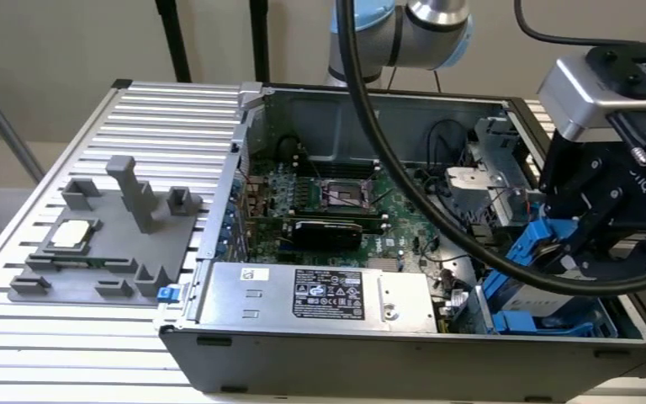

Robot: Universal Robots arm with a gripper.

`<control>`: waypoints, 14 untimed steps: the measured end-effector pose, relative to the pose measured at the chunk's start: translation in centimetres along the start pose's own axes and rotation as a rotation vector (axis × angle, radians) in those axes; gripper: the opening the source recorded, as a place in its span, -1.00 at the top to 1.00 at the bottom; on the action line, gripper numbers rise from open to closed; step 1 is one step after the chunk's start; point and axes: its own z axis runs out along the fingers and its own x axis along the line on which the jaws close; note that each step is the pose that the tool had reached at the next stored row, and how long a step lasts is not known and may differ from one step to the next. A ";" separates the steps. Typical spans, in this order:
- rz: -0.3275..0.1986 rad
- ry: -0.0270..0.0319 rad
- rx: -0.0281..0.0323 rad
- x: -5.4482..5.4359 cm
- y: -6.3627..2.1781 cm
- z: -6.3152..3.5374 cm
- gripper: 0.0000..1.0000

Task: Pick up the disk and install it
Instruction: 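Insert the disk into the insertion slot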

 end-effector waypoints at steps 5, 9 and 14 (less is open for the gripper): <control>-0.005 -0.0012 -0.0003 0.1 -0.02 0.67 1.00; -0.009 -0.0022 -0.0008 0.1 -0.03 1.15 1.00; -0.013 -0.0029 -0.0012 0.1 -0.03 1.49 1.00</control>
